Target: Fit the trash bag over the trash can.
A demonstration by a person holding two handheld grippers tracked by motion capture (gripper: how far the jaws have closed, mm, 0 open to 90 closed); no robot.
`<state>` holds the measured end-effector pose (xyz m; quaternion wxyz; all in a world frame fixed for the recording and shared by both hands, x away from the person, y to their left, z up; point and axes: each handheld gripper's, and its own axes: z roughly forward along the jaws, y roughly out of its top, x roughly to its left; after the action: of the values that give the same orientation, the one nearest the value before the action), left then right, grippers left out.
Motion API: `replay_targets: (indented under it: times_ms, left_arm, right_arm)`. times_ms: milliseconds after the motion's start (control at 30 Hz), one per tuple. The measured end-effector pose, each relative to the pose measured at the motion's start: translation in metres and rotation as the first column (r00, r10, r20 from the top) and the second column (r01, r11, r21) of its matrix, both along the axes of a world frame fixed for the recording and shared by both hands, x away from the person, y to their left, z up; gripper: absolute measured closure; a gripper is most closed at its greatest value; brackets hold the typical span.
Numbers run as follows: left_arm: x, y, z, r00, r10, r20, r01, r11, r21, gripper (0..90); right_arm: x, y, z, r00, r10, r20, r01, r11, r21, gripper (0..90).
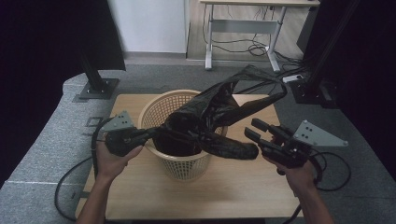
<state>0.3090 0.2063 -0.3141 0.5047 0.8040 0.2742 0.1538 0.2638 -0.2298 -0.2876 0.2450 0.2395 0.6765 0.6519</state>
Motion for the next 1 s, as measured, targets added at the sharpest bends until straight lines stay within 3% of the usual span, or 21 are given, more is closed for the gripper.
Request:
replay_targets:
  times_ms: [133,333,767,1000]
  left_arm:
    - [0.0,-0.001,-0.001,1.0,-0.001,-0.005,0.001,1.0,-0.005,89.7]
    - [-0.003,-0.002,-0.004,1.0,-0.004,-0.005,0.004,1.0,-0.003,89.7]
    - [-0.005,-0.007,-0.007,1.0,-0.008,0.003,0.008,0.9999,0.012,89.7]
    - [-0.005,-0.007,-0.008,0.9999,-0.012,-0.003,0.012,0.9999,0.004,89.7]
  right_arm:
    - [0.005,0.001,0.0,0.9997,-0.001,-0.025,0.001,1.0,-0.028,57.7]
    - [0.014,0.021,-0.01,0.9982,0.023,-0.056,-0.024,0.999,-0.029,52.3]
    - [0.023,0.04,-0.001,0.9976,-0.012,-0.068,0.011,1.0,-0.021,45.5]
    - [0.029,0.049,-0.01,0.9958,0.002,-0.092,-0.006,0.999,-0.05,40.0]
